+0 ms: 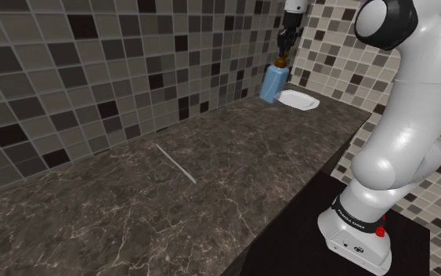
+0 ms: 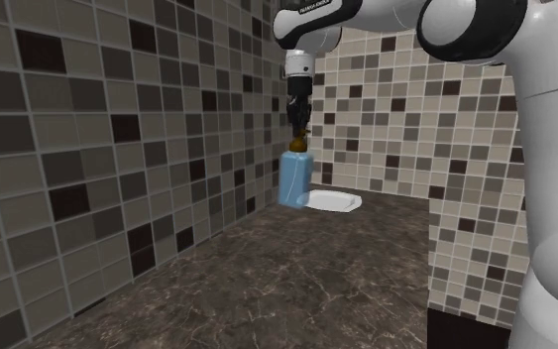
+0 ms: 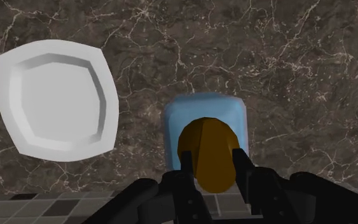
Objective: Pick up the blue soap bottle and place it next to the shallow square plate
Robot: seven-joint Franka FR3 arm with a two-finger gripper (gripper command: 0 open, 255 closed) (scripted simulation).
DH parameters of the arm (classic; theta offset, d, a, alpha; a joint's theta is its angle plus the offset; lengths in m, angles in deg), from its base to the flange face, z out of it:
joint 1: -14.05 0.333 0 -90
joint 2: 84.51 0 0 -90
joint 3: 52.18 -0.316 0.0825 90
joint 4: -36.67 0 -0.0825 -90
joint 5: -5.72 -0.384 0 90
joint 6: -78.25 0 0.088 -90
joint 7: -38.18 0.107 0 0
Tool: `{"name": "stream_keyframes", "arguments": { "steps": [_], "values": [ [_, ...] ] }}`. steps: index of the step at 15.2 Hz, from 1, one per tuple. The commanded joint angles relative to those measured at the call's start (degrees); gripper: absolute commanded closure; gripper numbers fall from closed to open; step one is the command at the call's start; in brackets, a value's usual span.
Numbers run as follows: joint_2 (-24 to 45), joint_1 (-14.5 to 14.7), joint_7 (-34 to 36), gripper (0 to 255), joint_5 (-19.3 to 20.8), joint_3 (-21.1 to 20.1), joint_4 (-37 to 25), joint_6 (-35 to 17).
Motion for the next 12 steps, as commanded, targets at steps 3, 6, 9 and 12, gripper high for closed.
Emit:
{"name": "stream_keyframes", "arguments": {
  "steps": [3, 6, 9, 12],
  "values": [
    [1.18, -3.59, -5.32, 255, -0.73, 1.80, -1.92, 0.80],
    [1.78, -4.95, -7.30, 255, -1.04, 2.45, -1.94, 0.27],
    [1.09, -4.73, -7.26, 255, -0.88, 2.42, 1.38, -2.38],
    [0.60, -4.57, -7.23, 255, -0.77, 2.39, 4.41, -4.92]
  ]
}}
